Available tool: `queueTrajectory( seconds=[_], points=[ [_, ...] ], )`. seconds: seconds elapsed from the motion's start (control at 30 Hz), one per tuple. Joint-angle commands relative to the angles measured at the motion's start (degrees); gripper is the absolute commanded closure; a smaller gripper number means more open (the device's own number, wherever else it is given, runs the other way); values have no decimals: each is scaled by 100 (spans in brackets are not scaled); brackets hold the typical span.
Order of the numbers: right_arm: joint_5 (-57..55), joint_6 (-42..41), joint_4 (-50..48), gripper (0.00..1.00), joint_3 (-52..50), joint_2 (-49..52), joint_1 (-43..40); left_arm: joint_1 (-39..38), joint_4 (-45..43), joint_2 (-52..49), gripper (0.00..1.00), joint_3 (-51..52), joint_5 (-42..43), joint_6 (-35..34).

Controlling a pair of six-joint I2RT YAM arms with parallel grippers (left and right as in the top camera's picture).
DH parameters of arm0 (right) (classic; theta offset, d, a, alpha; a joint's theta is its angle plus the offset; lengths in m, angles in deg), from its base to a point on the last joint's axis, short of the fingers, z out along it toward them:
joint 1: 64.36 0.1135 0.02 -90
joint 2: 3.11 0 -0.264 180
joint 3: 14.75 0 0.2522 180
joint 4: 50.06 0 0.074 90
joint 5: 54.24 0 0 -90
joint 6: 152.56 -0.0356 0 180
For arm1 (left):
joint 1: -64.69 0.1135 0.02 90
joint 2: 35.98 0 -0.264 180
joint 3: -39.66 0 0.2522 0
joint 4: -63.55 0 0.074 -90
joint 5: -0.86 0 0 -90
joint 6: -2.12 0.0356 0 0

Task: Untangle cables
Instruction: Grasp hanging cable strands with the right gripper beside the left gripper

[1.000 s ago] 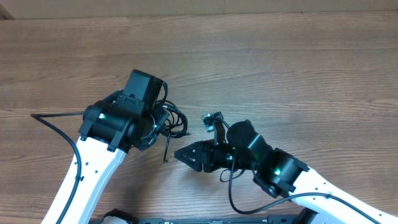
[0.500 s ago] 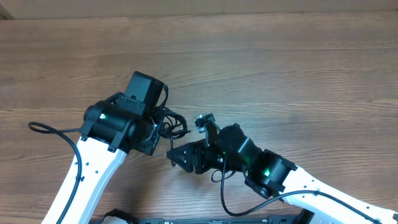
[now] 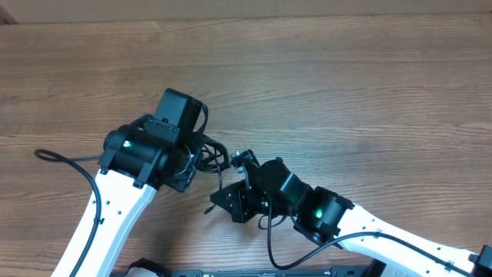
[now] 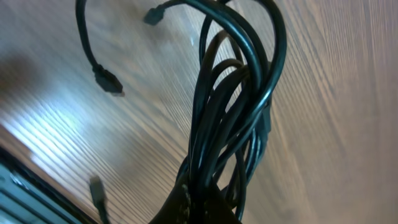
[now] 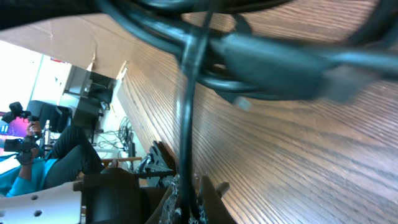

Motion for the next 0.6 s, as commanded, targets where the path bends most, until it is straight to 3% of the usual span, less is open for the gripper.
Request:
queueTrajectory(
  seconds=[0.0, 0.33, 0.5, 0.57],
  points=[
    [280, 85, 223, 96, 70, -212, -168, -42, 0, 0, 96, -101, -505, 1956],
    [791, 267, 1788, 96, 72, -1871, -756, -46, -219, 0, 96, -101, -595, 4306],
    [730, 656, 2033, 96, 72, -2653, -1045, -184, -769, 0, 96, -101, 188, 5934],
    [417, 684, 2031, 96, 72, -2874, -1178, -367, -1056, 0, 96, -101, 868, 6710]
  ],
)
